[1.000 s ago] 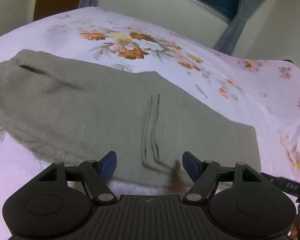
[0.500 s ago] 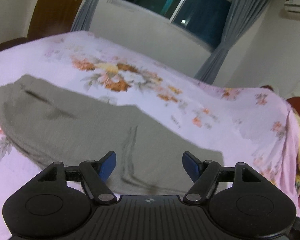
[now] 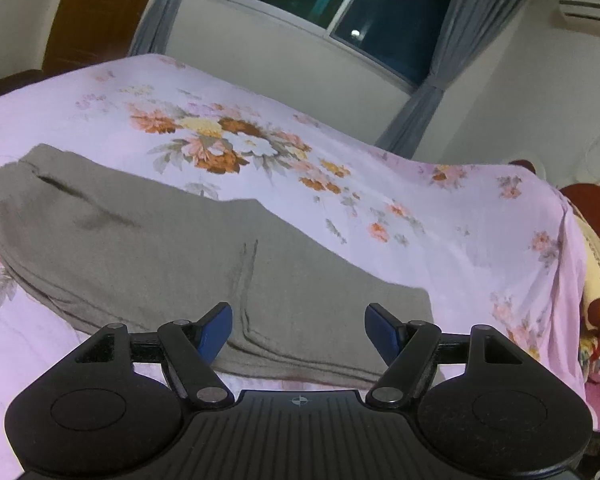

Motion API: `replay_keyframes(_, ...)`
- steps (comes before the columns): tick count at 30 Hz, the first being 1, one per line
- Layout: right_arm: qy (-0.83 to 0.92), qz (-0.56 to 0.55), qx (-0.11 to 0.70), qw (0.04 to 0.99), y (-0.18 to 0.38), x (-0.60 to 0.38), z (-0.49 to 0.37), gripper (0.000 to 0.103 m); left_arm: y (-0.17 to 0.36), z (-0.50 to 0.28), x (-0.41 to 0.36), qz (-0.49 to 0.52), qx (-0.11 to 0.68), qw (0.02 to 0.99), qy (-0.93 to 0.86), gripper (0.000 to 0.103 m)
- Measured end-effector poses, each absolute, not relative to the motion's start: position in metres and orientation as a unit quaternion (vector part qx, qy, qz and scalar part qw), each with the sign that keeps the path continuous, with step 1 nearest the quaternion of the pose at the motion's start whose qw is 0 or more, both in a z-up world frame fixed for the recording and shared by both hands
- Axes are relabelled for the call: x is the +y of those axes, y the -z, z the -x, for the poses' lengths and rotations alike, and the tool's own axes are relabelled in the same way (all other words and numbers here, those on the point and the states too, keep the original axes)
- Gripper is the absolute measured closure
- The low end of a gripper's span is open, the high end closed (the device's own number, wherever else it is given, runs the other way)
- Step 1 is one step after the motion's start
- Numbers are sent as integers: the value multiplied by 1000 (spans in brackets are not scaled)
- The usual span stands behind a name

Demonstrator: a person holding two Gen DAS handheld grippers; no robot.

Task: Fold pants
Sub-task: 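Release the pants and hover both grippers open over the folded stack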

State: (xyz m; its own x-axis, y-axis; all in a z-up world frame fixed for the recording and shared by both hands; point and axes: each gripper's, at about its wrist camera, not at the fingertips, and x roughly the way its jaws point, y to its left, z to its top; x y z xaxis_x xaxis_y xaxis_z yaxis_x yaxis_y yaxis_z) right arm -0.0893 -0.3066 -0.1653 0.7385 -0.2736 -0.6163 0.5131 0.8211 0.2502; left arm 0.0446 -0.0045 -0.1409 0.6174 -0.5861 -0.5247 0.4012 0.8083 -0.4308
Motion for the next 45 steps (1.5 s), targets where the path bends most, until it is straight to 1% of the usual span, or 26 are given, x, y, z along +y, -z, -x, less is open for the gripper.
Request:
replay_keyframes(7, 225, -193, 296, 908, 167, -300, 97, 59, 153, -46, -13, 137, 347, 882, 289, 31)
replay_keyframes(14, 237, -167, 290, 912, 151, -309, 108, 57, 153, -42, -21, 151, 338, 880, 298, 31)
replay_keyframes(19, 230, -183, 273, 916, 148, -319, 104, 50, 150, -36, -21, 145, 341, 882, 290, 31)
replay_keyframes(22, 211, -202, 275, 916, 155, -321, 97, 49, 148, -36, -23, 126, 337, 889, 283, 31)
replay_keyframes(26, 190, -193, 283, 920, 163, -321, 94, 49, 149, -38, -28, 132, 346, 889, 271, 31)
replay_keyframes(29, 194, -221, 275, 916, 164, -328, 95, 49, 146, -37, -36, 118, 344, 889, 278, 31)
replay_keyframes(38, 210, -200, 269, 918, 151, -323, 101, 49, 141, -34, -39, 119, 334, 886, 299, 31)
replay_keyframes(45, 201, -216, 259, 920, 148, -326, 96, 48, 138, -35, -37, 116, 340, 887, 289, 31)
